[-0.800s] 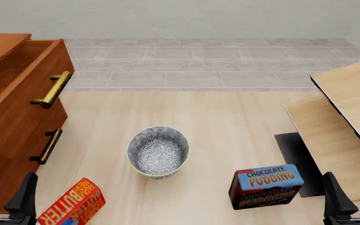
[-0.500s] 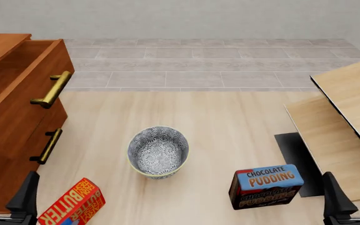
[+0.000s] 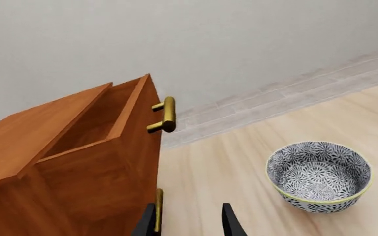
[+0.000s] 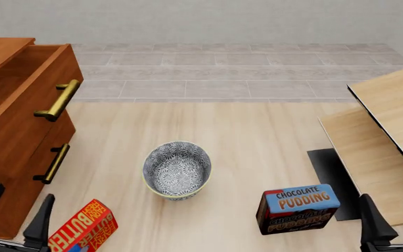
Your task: Close the top drawer of the cabinet.
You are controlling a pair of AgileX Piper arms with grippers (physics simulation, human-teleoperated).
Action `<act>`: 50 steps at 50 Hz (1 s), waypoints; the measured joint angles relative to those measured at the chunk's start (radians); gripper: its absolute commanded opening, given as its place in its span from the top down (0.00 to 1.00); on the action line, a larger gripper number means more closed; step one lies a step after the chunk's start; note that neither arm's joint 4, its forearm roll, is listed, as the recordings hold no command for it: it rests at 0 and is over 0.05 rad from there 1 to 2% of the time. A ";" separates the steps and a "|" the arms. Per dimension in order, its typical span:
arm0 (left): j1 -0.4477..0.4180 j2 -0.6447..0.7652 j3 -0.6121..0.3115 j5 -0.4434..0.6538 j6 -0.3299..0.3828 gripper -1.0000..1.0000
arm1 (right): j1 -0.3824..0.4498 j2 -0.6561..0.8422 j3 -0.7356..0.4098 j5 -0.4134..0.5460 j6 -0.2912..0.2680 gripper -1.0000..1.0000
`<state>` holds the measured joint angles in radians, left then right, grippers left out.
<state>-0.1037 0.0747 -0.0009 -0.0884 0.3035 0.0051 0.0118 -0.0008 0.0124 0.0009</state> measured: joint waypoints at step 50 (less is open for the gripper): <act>-0.099 0.885 0.001 -0.944 0.625 0.00 | 0.026 0.005 0.001 0.051 0.008 0.00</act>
<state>-0.2030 0.9599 -0.0002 -1.0328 0.9288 0.0311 0.0170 -0.0002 0.0633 0.0092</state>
